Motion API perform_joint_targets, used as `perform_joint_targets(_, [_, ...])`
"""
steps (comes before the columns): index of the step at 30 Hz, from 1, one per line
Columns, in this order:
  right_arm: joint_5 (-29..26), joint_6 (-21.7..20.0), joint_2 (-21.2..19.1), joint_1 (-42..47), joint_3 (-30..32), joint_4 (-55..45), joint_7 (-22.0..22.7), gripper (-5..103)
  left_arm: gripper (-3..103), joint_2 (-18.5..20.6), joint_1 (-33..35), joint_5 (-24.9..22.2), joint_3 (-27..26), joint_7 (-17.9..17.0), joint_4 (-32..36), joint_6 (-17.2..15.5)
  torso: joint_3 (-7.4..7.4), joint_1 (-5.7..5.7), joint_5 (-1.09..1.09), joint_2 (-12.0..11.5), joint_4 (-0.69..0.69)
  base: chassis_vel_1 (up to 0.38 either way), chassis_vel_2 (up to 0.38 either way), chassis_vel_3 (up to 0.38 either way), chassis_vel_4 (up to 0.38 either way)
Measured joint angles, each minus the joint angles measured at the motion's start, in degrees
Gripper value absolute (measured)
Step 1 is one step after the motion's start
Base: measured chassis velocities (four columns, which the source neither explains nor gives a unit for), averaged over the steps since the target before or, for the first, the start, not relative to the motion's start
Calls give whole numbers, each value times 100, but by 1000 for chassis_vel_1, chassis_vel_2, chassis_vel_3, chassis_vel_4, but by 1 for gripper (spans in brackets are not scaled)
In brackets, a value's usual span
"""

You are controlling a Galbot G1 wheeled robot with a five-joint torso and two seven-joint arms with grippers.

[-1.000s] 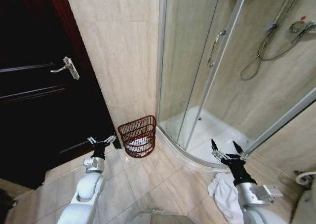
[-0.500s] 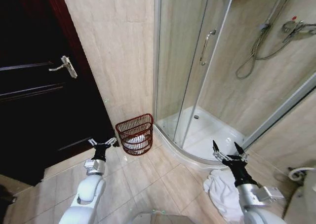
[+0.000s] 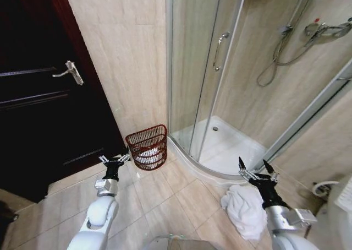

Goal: Discard the used towel into the hamper.

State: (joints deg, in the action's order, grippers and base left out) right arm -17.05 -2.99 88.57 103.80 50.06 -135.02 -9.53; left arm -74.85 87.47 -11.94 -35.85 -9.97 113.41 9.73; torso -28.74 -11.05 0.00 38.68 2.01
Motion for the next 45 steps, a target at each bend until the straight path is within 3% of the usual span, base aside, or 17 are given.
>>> perform_joint_targets(18, [-17, 17, -5, -49, 44, 57, 248, 100, 100, 17, 66, -48, -1, -5, 16, 65, 0, 0, 0, 0, 0, 22, -155, -35, 154])
perform_joint_targets(38, [-18, 134, 18, -147, 34, 182, 242, 100, 100, 0, 55, -22, 129, -31, -67, 184, 0, -1, 4, 0, -3, -113, -228, 107, 228])
perform_joint_targets(45, [-19, 128, 35, -211, 3, 190, 363, 100, 100, -8, 58, -52, 201, -130, -58, 22, 0, -1, 0, 0, 2, -7, -32, 59, 22])
